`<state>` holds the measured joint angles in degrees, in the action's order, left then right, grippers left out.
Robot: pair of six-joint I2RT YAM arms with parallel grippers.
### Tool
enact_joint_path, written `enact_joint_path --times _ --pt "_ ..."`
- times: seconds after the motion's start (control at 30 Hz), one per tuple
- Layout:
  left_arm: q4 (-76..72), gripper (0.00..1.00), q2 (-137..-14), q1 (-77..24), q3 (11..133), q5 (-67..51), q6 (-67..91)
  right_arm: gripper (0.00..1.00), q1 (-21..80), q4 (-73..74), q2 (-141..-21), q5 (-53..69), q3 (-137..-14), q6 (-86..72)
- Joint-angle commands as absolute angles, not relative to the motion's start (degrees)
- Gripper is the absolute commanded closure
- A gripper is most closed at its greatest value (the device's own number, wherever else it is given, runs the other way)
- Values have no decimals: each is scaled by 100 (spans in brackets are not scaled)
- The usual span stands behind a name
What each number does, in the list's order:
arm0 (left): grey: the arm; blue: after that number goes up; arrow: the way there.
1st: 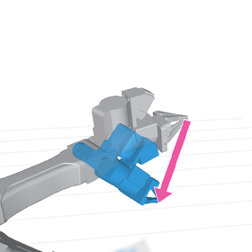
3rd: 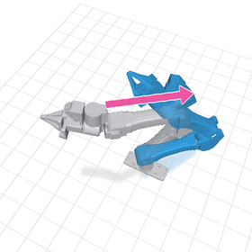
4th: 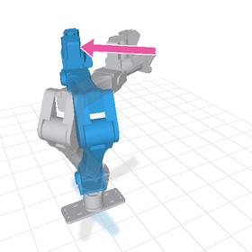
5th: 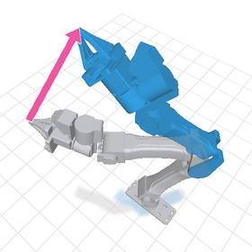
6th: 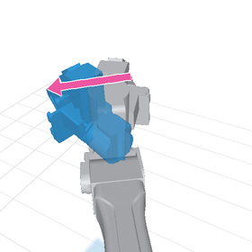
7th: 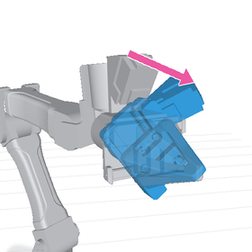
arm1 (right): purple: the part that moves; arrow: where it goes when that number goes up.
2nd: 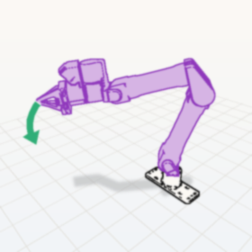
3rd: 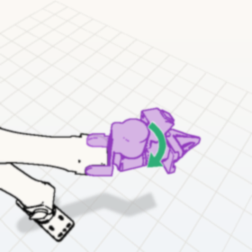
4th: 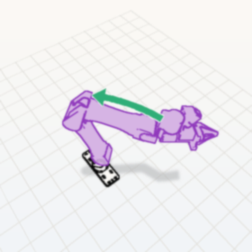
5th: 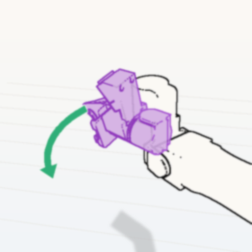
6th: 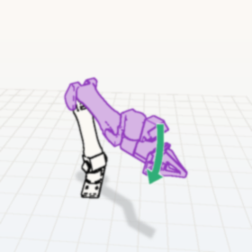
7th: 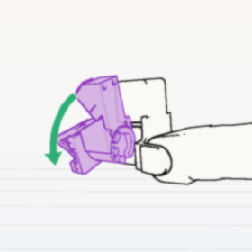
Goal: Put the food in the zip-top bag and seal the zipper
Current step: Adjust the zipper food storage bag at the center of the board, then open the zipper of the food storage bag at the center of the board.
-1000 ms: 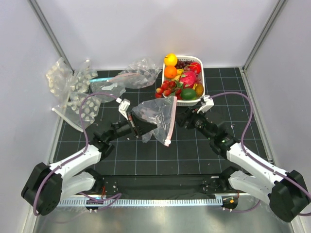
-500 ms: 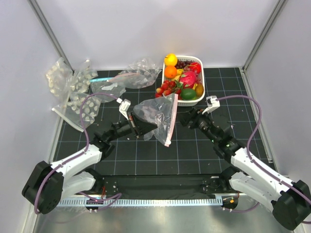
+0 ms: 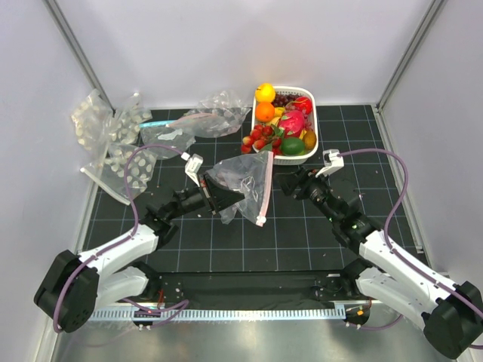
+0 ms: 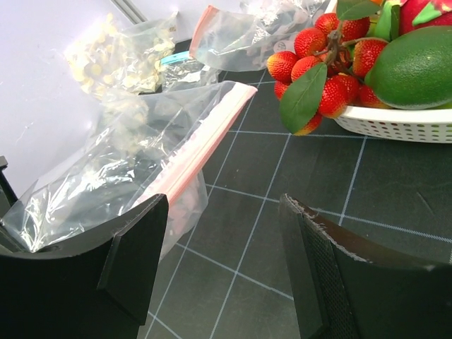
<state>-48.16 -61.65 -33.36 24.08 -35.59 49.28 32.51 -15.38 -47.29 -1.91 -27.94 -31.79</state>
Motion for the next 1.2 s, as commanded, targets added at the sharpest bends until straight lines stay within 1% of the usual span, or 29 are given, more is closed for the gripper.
enact_joint_path --times 0.0,0.13,0.43,0.8,0.9,1.0,1.17 --pt "-5045 100 -6056 -3331 2426 -3551 4896 29 3261 -1565 -4755 -438 -2812 -3146" --pt "-5027 100 -5977 -3331 2391 -3560 4887 30 3261 -1126 -4921 -879 -2997 -3190" --pt "-5027 100 -6134 -3410 2443 -3621 4869 29 3261 -1476 -5054 -353 -2988 -3182" --pt "-5027 100 -6372 -3524 2549 -3683 4852 28 3261 -1661 -4851 -211 -2865 -3173" --pt "-5027 100 -6346 -3524 2549 -3656 4843 28 3261 -1626 -4887 -290 -2883 -3173" --pt "-5019 100 -6249 -3524 2514 -3586 4799 28 3261 -1232 -4983 -632 -3014 -3217" --pt "-5001 100 -6117 -3524 2444 -3533 4746 28 3261 -1230 -5167 -615 -3067 -3243"
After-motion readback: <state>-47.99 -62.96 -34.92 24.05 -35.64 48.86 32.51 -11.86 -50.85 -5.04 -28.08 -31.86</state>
